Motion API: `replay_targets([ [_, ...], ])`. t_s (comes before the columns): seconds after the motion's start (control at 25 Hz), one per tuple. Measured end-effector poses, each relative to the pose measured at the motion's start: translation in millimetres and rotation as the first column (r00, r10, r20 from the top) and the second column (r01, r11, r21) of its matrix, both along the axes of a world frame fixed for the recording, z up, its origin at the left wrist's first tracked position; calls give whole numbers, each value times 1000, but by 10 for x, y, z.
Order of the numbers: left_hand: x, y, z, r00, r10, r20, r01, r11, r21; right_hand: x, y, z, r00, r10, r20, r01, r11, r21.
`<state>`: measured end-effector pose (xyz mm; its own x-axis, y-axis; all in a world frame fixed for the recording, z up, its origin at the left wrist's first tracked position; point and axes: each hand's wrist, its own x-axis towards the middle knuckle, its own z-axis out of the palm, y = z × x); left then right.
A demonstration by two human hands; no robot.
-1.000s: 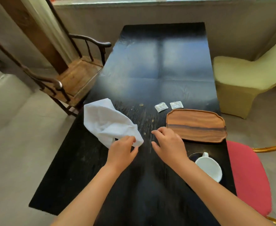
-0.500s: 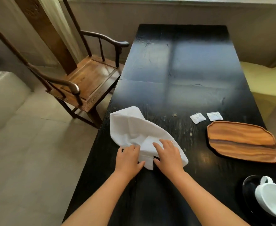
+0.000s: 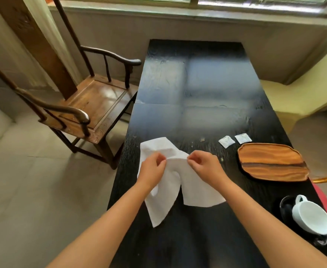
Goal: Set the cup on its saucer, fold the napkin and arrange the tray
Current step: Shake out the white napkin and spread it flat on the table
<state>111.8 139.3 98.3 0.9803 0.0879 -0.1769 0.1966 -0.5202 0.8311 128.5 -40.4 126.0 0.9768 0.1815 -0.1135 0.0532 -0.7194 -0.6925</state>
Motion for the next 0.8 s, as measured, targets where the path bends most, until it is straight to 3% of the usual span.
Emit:
replay_targets([
  [0.12, 27, 169, 492, 977, -35, 209, 8, 991, 130, 100, 61, 559, 1000, 4, -22, -2, 996, 86],
  [0.2, -144, 192, 843, 882, -36, 469, -61, 980, 190, 106, 103, 930, 998, -33, -60, 46, 972, 232],
  [0.28, -445, 137, 1110, 755, -182, 630, 28, 969, 246, 84, 140, 1264, 991, -57, -119, 101, 910, 402],
  [0.36, -722, 37, 1228, 671, -444, 594, 198, 879, 433, 42, 174, 1517, 991, -26, -128, 84, 873, 480],
  [0.44, -842, -19, 1271, 614, -612, 499, 262, 754, 602, -12, 192, 1680, 993, 21, -119, 38, 879, 476],
  [0.48, -855, -33, 1306, 591, -622, 513, 233, 741, 629, -50, 194, 1746, 993, 39, -113, 18, 887, 462],
  [0.6, -818, -73, 1476, 509, -520, 685, 155, 839, 522, -168, 176, 1897, 992, 55, -111, 4, 880, 474],
  [0.64, -794, -102, 1593, 536, -479, 695, 167, 867, 469, -213, 166, 1922, 991, 55, -119, 11, 867, 498],
  [0.72, -686, -182, 1856, 689, -376, 620, 147, 909, 389, -335, 135, 1936, 992, 37, -119, 24, 879, 476],
  [0.8, -509, -284, 2079, 821, -273, 501, 51, 910, 412, -503, 91, 1882, 999, -26, 31, 15, 950, 312],
])
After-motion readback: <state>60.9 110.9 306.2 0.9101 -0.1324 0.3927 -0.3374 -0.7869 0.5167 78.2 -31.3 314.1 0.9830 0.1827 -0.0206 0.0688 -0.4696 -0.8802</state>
